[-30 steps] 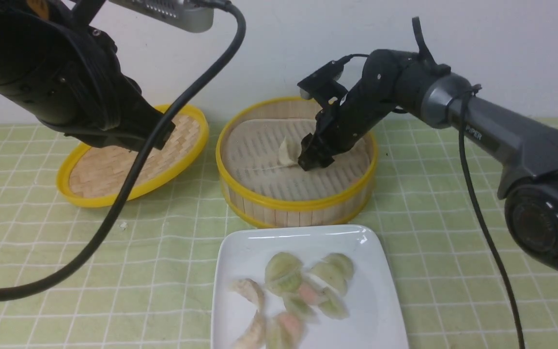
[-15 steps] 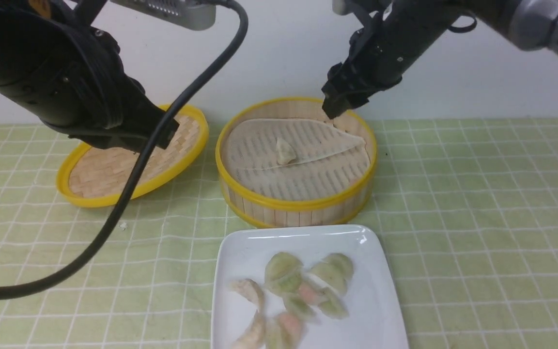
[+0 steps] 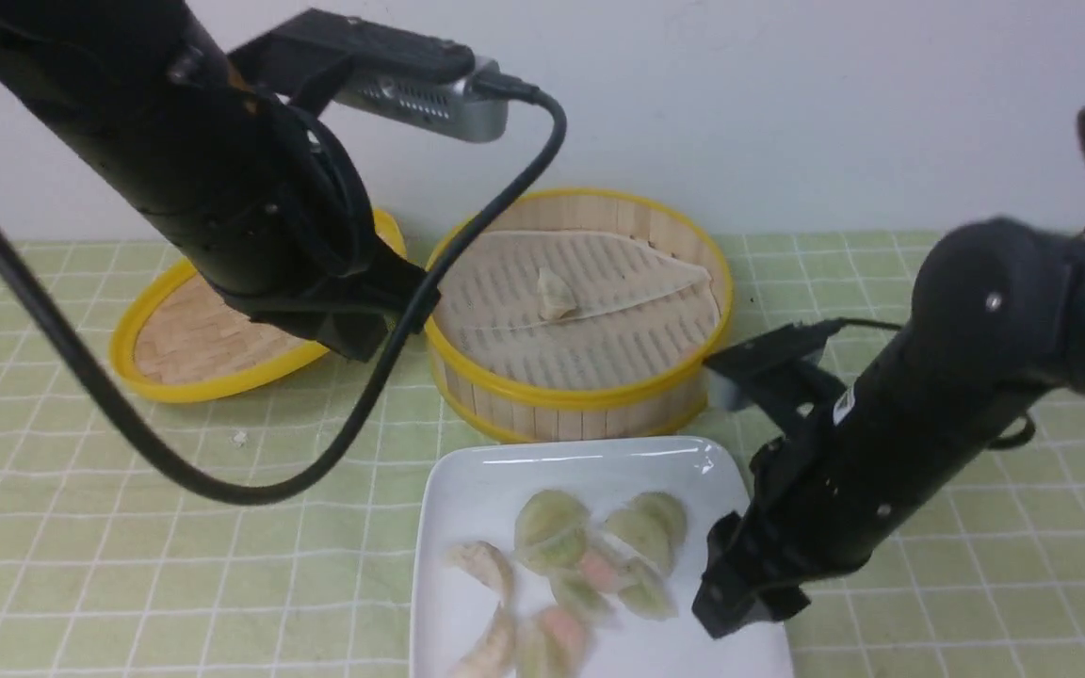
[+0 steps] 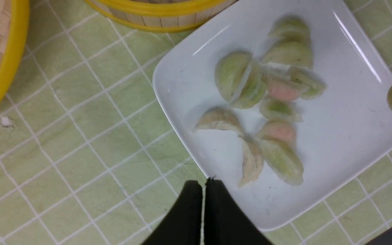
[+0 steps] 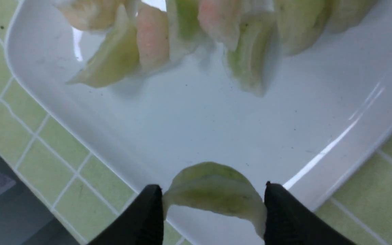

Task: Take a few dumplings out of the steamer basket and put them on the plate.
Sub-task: Use the right arm to put the dumpling into the plate, then use the left arm to grab a dumpling from the steamer

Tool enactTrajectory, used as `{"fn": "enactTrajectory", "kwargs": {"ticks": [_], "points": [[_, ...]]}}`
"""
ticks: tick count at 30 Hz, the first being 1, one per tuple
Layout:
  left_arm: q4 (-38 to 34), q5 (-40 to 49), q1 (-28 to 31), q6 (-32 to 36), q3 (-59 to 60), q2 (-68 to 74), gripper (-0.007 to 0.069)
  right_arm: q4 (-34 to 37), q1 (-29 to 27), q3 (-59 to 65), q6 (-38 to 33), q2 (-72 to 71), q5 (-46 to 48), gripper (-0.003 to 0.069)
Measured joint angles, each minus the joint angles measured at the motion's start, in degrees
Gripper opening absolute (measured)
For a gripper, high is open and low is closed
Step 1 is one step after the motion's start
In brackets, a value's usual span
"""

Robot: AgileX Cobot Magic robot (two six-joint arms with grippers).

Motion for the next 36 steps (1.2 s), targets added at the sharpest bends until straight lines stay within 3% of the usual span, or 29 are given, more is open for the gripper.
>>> {"fn": "enactTrajectory", "kwargs": {"ticks": [7, 16, 22, 26, 31, 33, 36], "points": [[-1.2, -4.8, 0.0, 1.0, -0.7, 6.6, -0.0006, 0.4, 1.7, 1.5, 0.0, 3.1, -3.5, 0.0351], [-1.2, -5.0, 0.4, 1.0, -21.5, 25.1, -0.0006, 1.1, 1.7, 1.5, -0.1, 3.6, -3.7, 0.0567], [-0.4, -7.4, 0.4, 1.2, -34.2, 35.9, 0.0023, 1.2, 1.7, 1.5, 0.8, 3.6, 0.2, 0.0585], [1.0, -11.5, 0.4, 1.5, -40.8, 42.5, 0.0127, 1.2, 1.7, 1.5, 2.6, 3.6, 4.9, 0.0585], [2.9, -15.5, 0.4, 1.6, -44.3, 48.5, 0.0303, 1.2, 1.7, 1.5, 3.8, 3.6, 8.0, 0.0585], [5.0, -17.3, 0.4, 1.4, -44.7, 51.0, 0.0417, 1.2, 1.7, 1.5, 4.2, 3.5, 8.8, 0.0585], [6.2, -19.4, 0.4, 0.5, -44.7, 53.2, 0.0496, 1.3, 1.7, 1.5, 4.3, 2.9, 9.3, 0.0585]]}}
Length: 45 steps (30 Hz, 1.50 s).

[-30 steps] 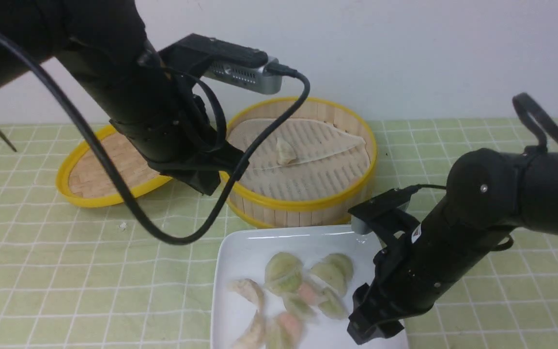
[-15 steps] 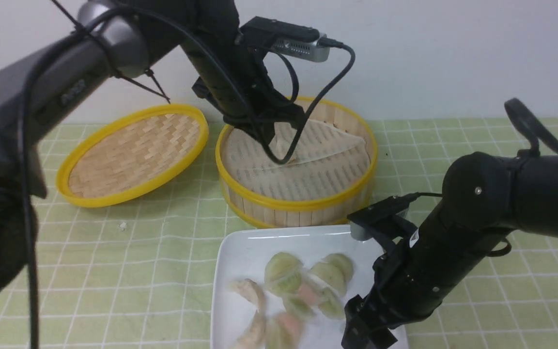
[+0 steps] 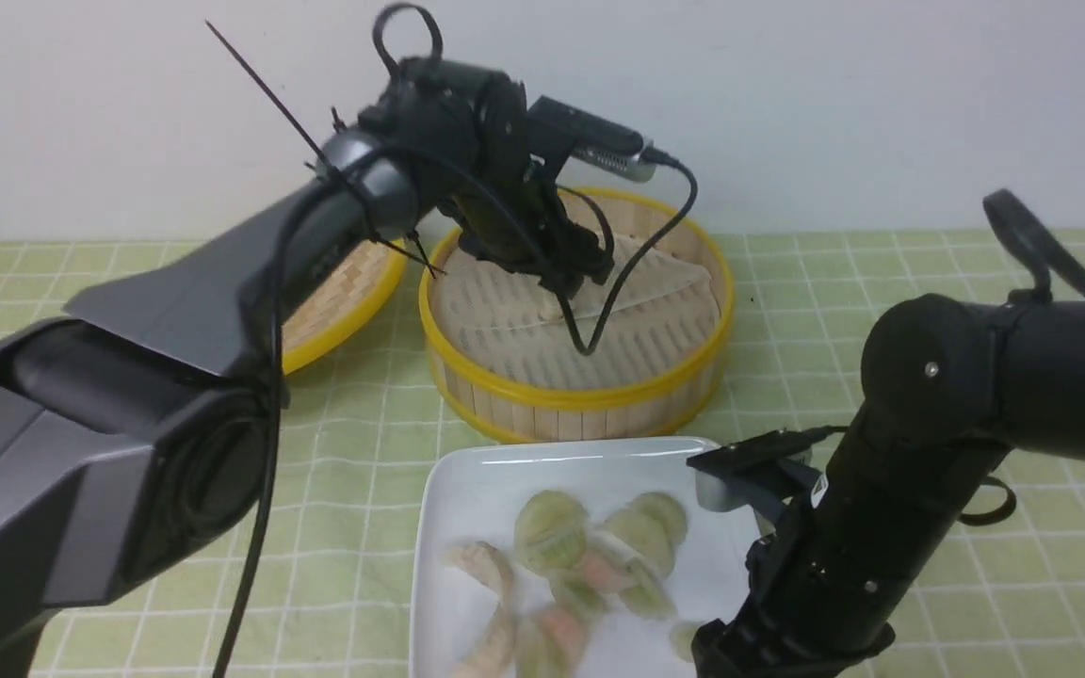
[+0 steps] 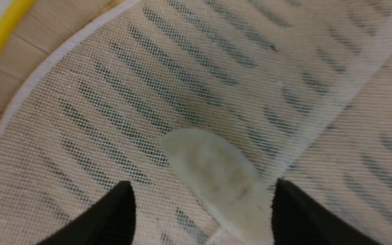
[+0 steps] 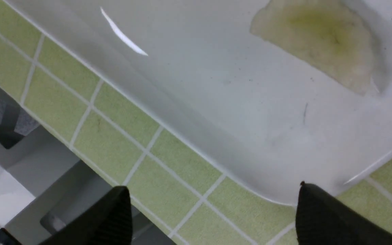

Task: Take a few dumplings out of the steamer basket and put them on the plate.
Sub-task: Use the left arm to grab a dumpling from the steamer, then use the left arm to put the dumpling into the plate

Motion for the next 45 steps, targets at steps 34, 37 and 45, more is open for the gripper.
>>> {"fn": "enactTrajectory", "kwargs": {"ticks": [34, 37, 45], "points": [[-3.4, 19.6, 0.1, -1.6, -16.5, -10.0, 0.0259, -16.7, 0.0, 0.4, 17.1, -50.8, 3.3, 0.0312], [-6.7, 19.6, 0.1, -1.7, -11.8, -16.2, 0.0259, -24.5, 0.0, 0.4, 23.1, -56.5, 3.2, 0.0140], [-10.0, 19.6, -4.8, -1.7, 23.1, -37.1, 0.0259, -41.6, 0.0, 0.4, 37.0, -75.5, 3.2, -0.0012]]}}
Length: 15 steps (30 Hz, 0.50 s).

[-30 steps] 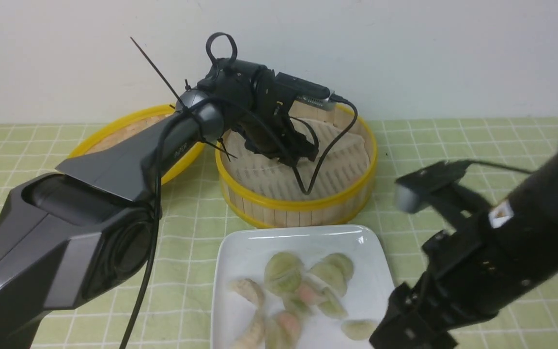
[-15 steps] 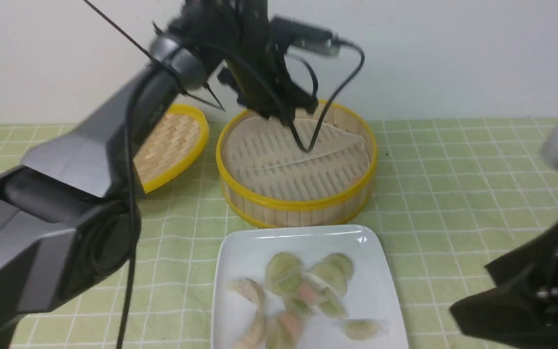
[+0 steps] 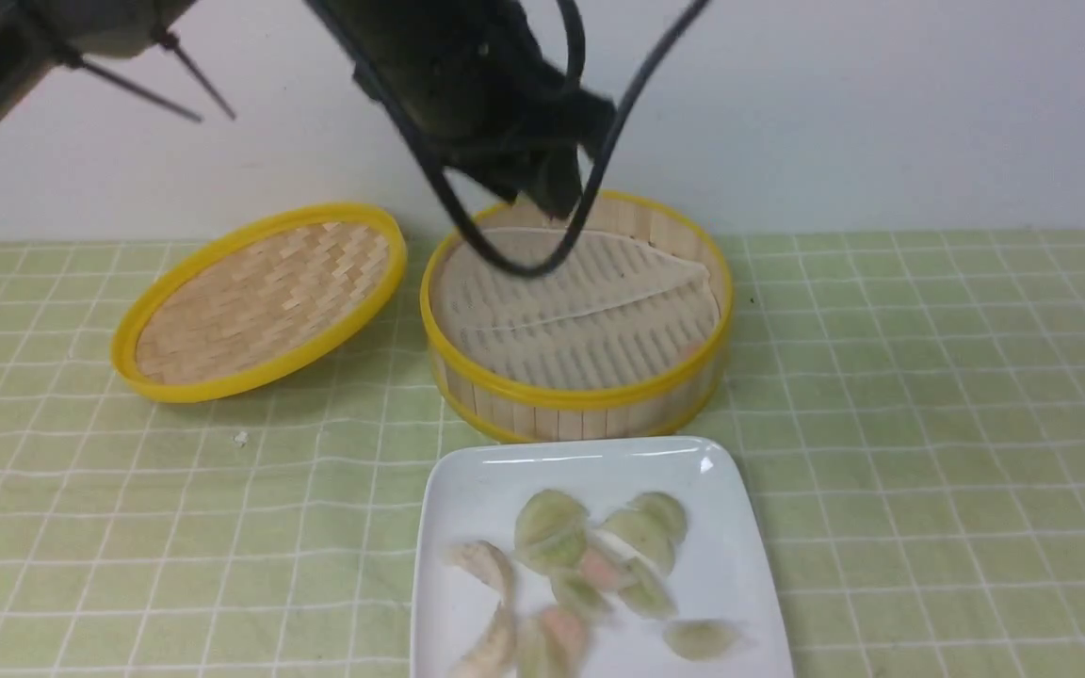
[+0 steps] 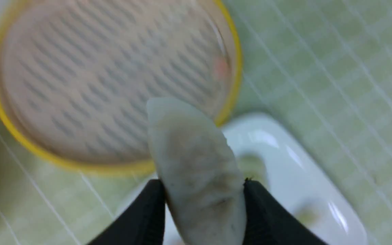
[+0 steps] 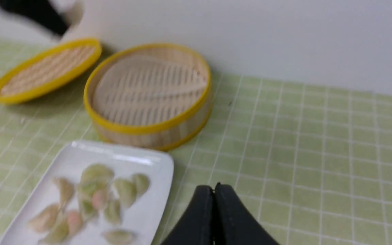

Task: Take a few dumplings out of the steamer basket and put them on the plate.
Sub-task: Use the left arm to put the dumpling into the plate

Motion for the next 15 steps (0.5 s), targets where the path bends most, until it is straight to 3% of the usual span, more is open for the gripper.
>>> {"fn": "enactTrajectory", "kwargs": {"ticks": [2, 8, 15], "points": [[-0.1, 0.0, -2.6, 0.0, 9.6, -3.5, 0.0259, -1.8, 0.0, 0.0, 0.9, -4.4, 0.1, -0.0013], [-1.1, -3.3, -10.0, 0.1, 23.7, -4.6, 0.0259, -2.2, 0.0, 0.1, 1.5, -11.2, 0.2, -0.0015], [-1.9, -7.9, -15.5, 1.8, 26.1, 1.3, 0.0259, -2.1, 0.0, 3.9, 0.6, -14.4, 0.5, -0.0015]]}}
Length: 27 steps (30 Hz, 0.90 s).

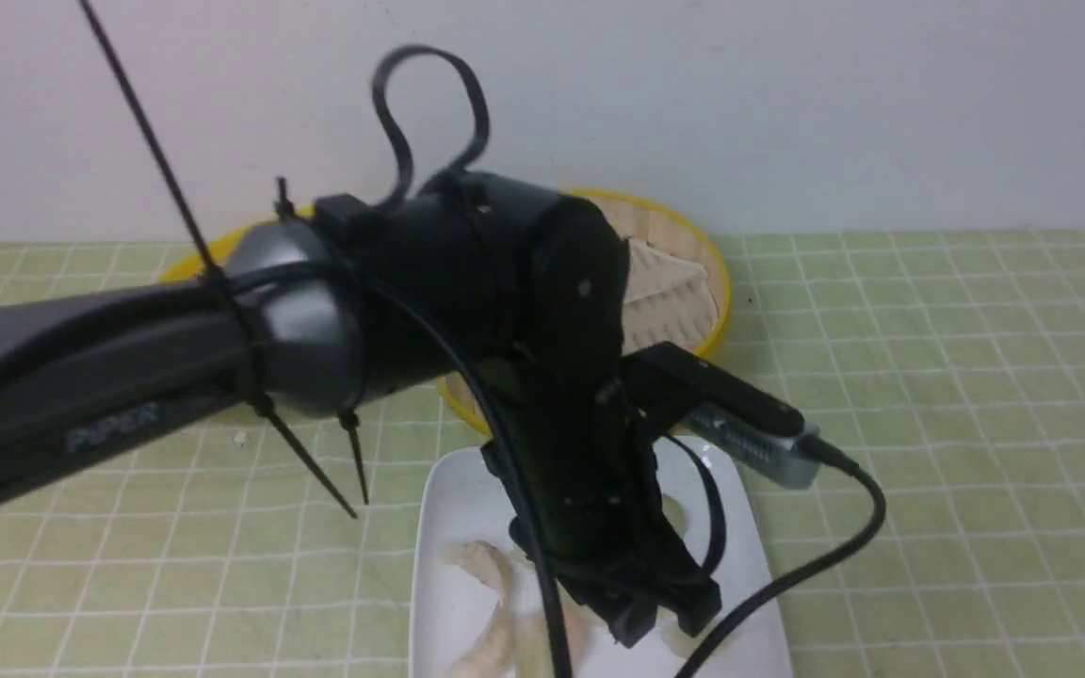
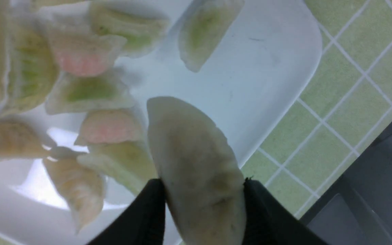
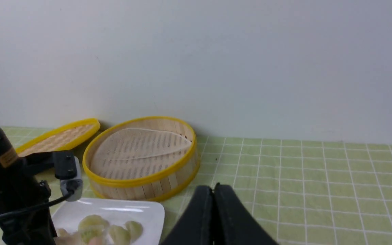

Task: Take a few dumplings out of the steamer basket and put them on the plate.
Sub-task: Use the left arm to put the dumpling into the plate

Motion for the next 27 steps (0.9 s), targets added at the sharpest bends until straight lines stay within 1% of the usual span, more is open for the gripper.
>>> {"fn": "enactTrajectory", "kwargs": {"ticks": [5, 7, 9, 12, 15, 18, 20, 21, 23, 24, 26, 27], "points": [[0.0, -1.2, -0.4, 0.0, 0.0, 4.0, 0.0258, 1.6, 0.0, 3.2, -0.1, -0.1, 0.0, -0.0015], [0.0, -1.2, -0.4, 0.0, 0.0, 4.8, 0.0260, 2.1, 0.0, 4.5, -0.2, -0.1, -1.6, -0.0015], [-0.1, -1.3, -0.4, 0.0, 0.0, 4.9, 0.0283, 2.2, 0.0, 5.4, -0.2, -0.1, -3.0, -0.0015], [-0.3, -1.3, -0.4, 0.0, 0.0, 4.9, 0.0370, 2.3, 0.0, 6.6, -0.2, -0.1, -5.8, -0.0015], [-0.1, -1.3, -0.4, 0.0, 0.0, 4.9, 0.0433, 2.2, 0.0, 7.9, -0.2, -0.1, -10.2, -0.0015], [0.1, -0.6, -0.4, 0.0, -0.4, 4.9, 0.0434, 1.9, 0.0, 9.1, -0.2, -0.1, -15.1, -0.0015], [0.1, 0.8, -0.4, -0.2, -1.6, 4.7, 0.0391, 0.6, 0.0, 10.5, -0.2, -0.1, -20.0, -0.0015], [0.1, 0.9, -0.4, -0.2, -1.7, 4.7, 0.0375, 0.5, 0.0, 10.7, -0.1, -0.1, -20.4, -0.0015], [0.7, 1.7, -0.4, -1.2, -3.0, 2.5, 0.0232, -0.8, 0.0, 12.4, 0.5, -0.1, -25.3, -0.0015], [0.8, 1.7, -0.4, -1.2, -3.1, 2.2, 0.0219, -0.9, 0.0, 12.6, 0.7, -0.1, -25.7, -0.0015], [3.1, 1.8, -0.4, -2.0, -3.3, -2.5, 0.0061, -1.6, 0.0, 14.7, 1.8, -0.1, -30.4, -0.0015], [4.6, 1.9, -0.4, -2.7, -3.3, -5.6, 0.0028, -1.8, 0.0, 15.4, 2.3, -0.1, -32.0, -0.0015]]}}
